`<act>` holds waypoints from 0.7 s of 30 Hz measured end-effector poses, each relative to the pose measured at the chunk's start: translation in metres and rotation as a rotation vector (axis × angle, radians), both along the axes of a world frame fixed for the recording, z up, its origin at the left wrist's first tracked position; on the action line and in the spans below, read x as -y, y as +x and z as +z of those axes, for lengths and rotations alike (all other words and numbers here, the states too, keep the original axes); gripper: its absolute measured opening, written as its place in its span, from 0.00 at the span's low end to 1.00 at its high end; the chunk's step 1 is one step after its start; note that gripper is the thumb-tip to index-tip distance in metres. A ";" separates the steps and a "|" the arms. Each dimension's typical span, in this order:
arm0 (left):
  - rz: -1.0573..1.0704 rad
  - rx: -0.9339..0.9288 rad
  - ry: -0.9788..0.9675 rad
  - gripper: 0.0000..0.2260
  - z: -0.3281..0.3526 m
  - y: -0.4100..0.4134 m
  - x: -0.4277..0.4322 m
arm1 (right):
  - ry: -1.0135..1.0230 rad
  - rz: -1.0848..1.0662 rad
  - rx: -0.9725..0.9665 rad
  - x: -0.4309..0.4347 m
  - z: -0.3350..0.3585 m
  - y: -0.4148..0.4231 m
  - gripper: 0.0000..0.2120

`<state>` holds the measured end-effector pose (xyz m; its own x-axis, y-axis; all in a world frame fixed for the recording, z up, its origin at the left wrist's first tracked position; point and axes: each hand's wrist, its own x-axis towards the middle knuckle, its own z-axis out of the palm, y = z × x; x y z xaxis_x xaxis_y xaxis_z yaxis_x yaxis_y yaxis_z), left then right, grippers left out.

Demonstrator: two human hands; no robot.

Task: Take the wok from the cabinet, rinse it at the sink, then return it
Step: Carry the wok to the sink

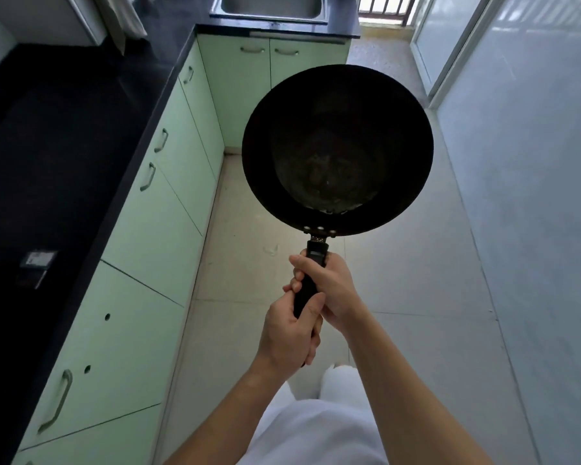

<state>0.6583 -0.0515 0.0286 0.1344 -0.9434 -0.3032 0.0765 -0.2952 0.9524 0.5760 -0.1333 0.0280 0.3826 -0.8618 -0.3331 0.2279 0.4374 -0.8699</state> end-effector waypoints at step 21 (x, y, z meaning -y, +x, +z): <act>0.125 0.040 0.042 0.12 0.000 -0.039 0.371 | 0.028 0.129 0.056 0.381 -0.009 -0.027 0.12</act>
